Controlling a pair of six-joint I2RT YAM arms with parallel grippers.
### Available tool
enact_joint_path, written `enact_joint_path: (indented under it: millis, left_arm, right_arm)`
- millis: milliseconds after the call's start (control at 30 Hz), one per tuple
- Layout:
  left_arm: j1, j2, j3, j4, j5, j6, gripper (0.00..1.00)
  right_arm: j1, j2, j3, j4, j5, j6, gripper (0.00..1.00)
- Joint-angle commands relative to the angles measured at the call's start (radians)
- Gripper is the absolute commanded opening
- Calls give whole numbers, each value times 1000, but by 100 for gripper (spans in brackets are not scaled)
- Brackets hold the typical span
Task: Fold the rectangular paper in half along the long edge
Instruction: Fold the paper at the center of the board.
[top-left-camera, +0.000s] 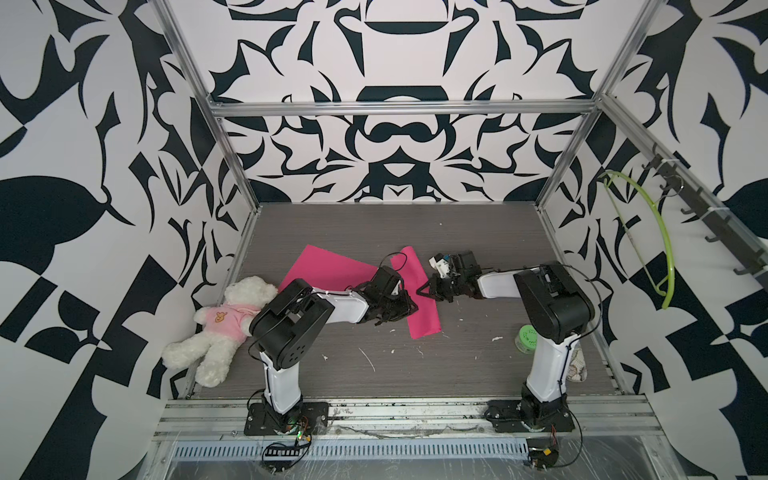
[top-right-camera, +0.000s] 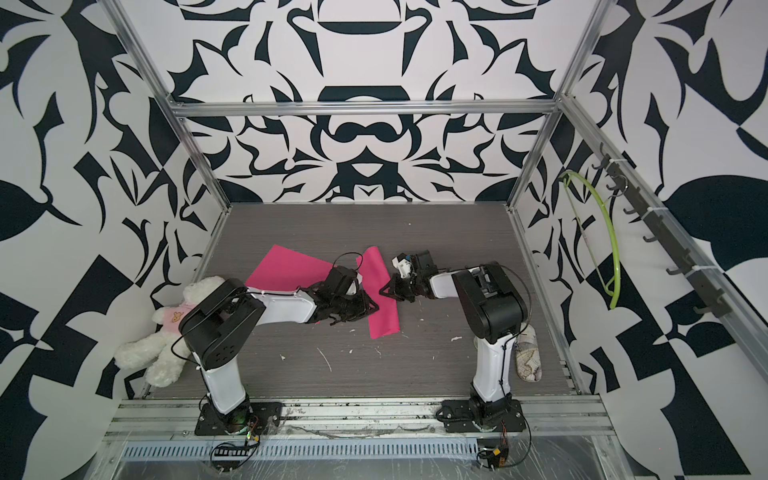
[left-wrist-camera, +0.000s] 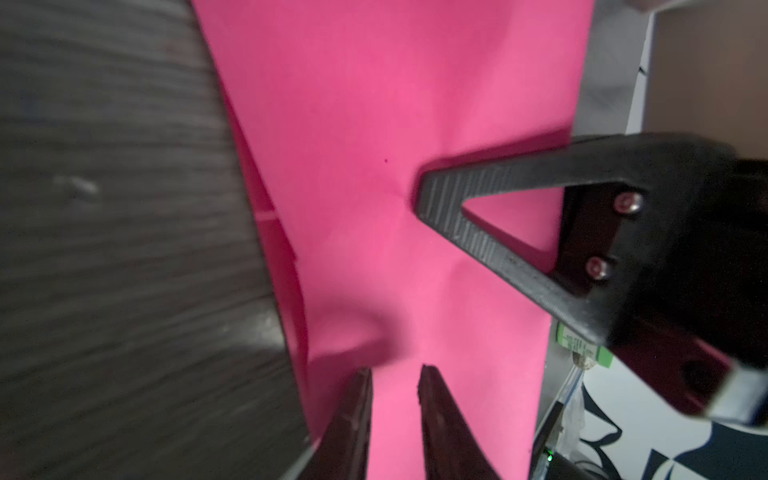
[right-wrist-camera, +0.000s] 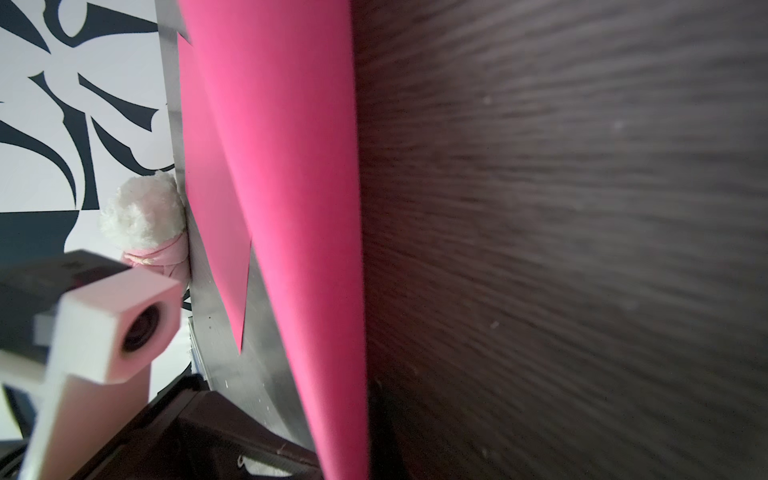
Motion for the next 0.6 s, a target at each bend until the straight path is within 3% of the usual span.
enact_joint_path:
  millis: [0, 100, 200, 400, 567]
  left_arm:
    - [7, -51, -109, -47, -137, -4, 50]
    - [29, -135, -190, 82, -158, -14, 74]
    - [83, -174, -302, 344, -102, -84, 98]
    - [116, -161, -355, 710, 1, -149, 99]
    - [116, -85, -376, 1051, 1, -216, 99]
  right_arm:
    - [-3, -34, -3, 30, -13, -15, 0]
    - [-3, -74, -14, 49, -23, -21, 0]
    - [-3, -127, -30, 69, -35, -27, 0]
    - [-3, -248, -52, 101, -50, -16, 0]
    - [-3, -320, -52, 135, -84, 18, 0]
